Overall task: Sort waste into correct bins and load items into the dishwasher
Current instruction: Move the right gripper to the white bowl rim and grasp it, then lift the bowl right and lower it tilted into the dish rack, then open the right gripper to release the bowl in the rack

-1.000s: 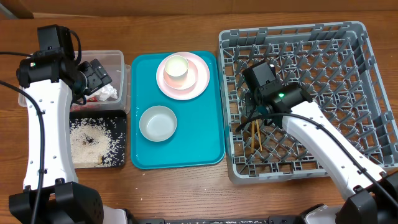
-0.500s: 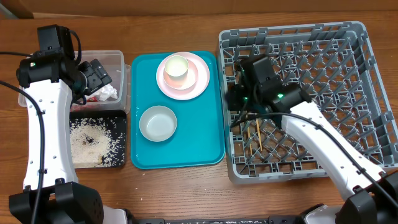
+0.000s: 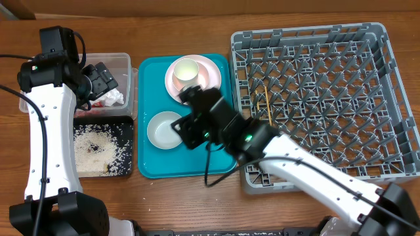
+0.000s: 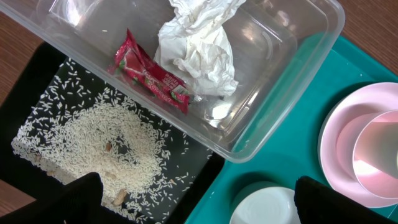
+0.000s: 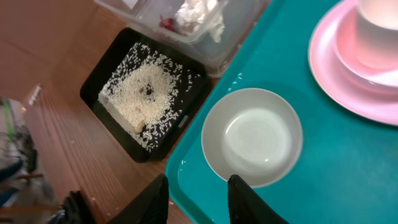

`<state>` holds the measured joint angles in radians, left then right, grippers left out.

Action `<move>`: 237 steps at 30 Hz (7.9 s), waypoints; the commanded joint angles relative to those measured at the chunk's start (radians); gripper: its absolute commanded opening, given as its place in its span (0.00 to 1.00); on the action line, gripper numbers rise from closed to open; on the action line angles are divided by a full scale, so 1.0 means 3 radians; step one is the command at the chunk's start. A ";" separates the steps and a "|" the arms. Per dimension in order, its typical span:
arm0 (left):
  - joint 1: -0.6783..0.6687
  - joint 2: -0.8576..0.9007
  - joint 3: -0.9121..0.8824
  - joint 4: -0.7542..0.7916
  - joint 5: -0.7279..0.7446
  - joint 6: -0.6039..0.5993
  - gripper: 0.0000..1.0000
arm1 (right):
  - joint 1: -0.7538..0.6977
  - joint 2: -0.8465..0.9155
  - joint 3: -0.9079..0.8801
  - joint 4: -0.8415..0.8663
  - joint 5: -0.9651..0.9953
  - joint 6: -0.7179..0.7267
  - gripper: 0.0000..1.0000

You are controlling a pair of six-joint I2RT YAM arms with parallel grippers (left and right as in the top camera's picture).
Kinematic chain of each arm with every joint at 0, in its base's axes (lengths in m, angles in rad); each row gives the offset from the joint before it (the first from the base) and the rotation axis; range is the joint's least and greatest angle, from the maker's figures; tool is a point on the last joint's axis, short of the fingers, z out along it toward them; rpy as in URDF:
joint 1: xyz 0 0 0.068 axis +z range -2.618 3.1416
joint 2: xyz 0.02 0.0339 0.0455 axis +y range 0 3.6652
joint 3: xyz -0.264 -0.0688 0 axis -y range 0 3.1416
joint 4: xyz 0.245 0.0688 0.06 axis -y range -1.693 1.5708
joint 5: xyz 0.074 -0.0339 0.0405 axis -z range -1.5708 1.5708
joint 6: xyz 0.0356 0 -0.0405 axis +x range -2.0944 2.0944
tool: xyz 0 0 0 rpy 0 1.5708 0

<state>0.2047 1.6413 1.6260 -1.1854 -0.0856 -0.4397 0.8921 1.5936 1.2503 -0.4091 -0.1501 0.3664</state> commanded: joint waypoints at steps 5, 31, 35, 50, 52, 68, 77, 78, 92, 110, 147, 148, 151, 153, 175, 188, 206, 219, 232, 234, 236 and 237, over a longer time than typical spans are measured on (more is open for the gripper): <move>-0.0004 0.0009 0.0075 0.0004 0.0017 -0.0045 1.00 | 0.0417 0.0496 -0.0001 0.0376 0.0421 -0.0345 0.38; -0.0004 0.0009 0.0075 0.0004 0.0017 -0.0045 1.00 | 0.0540 0.1217 -0.0001 0.0418 0.0464 -0.1137 0.56; -0.0004 0.0009 0.0075 0.0004 0.0017 -0.0045 1.00 | 0.0538 0.1217 0.0000 0.0360 0.0594 -0.1137 0.48; -0.0004 0.0009 0.0075 0.0004 0.0017 -0.0045 1.00 | 0.0538 0.0926 0.0070 -0.0229 0.1055 -0.1137 0.39; -0.0004 0.0009 0.0075 0.0004 0.0017 -0.0045 1.00 | 0.0538 0.0871 0.0070 -0.0322 0.1137 -0.1137 0.35; -0.0004 0.0009 0.0075 0.0004 0.0017 -0.0045 1.00 | 0.0538 0.0679 0.0069 -0.0354 0.0687 -0.1136 0.43; -0.0004 0.0009 0.0075 0.0004 0.0017 -0.0045 1.00 | 0.0538 0.0746 0.0062 -0.0261 0.0665 -0.1134 0.40; -0.0005 0.0009 0.0075 0.0004 0.0017 -0.0045 1.00 | 0.0538 0.0771 0.0062 -0.0245 0.0665 -0.1134 0.40; -0.0005 0.0009 0.0075 0.0005 0.0017 -0.0045 1.00 | 0.0538 0.1097 0.0062 -0.0191 0.0669 -0.1137 0.38; -0.0005 0.0009 0.0075 0.0004 0.0017 -0.0045 1.00 | 0.0544 0.1096 0.0092 -0.0212 0.0654 -0.1071 0.04; -0.0005 0.0009 0.0075 0.0004 0.0017 -0.0045 1.00 | -0.1270 -0.1212 0.0268 -0.1944 -0.1175 0.0417 0.04; -0.0005 0.0009 0.0075 0.0004 0.0017 -0.0045 1.00 | -0.1375 -0.1222 0.0268 -0.2051 -0.1177 0.0336 0.04; -0.0005 0.0009 0.0075 0.0004 0.0017 -0.0045 1.00 | -0.1661 -0.1228 0.0266 -0.2318 -0.1188 0.0154 0.04; -0.0005 0.0009 0.0075 0.0004 0.0017 -0.0045 1.00 | -0.1797 -0.1226 0.0264 -0.2416 -0.1255 0.0042 0.04; -0.0005 0.0009 0.0075 0.0004 0.0017 -0.0045 1.00 | -0.2530 -0.1226 -0.0609 -0.2122 -0.3241 -0.0165 0.04; -0.0005 0.0009 0.0075 0.0004 0.0017 -0.0045 1.00 | -0.2847 -0.1226 -0.1389 -0.1386 -0.3647 0.0069 0.04; -0.0005 0.0009 0.0075 0.0004 0.0017 -0.0045 1.00 | -0.3101 -0.1226 -0.1466 -0.1807 -0.3223 0.0075 0.04; -0.0005 0.0009 0.0075 0.0004 0.0017 -0.0045 1.00 | -0.3203 -0.1226 -0.1465 -0.1874 -0.2005 0.0075 0.09; -0.0005 0.0009 0.0075 0.0004 0.0017 -0.0045 1.00 | -0.3203 -0.1226 -0.1266 -0.1804 -0.1539 0.0103 0.35; -0.0005 0.0009 0.0075 0.0004 0.0017 -0.0045 1.00 | -0.3203 -0.1226 -0.1116 -0.1906 -0.1471 0.0102 0.35; -0.0005 0.0009 0.0075 0.0004 0.0017 -0.0045 1.00 | -0.3198 -0.1226 -0.0969 -0.1995 -0.1475 0.0102 0.35; -0.0006 0.0009 0.0075 0.0004 0.0017 -0.0045 1.00 | -0.3176 -0.1226 -0.0870 -0.2057 -0.1475 0.0102 0.35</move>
<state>0.2047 1.6413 1.6260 -1.1854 -0.0856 -0.4397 -0.0647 1.2388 0.8825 -1.0050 -0.6262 0.3958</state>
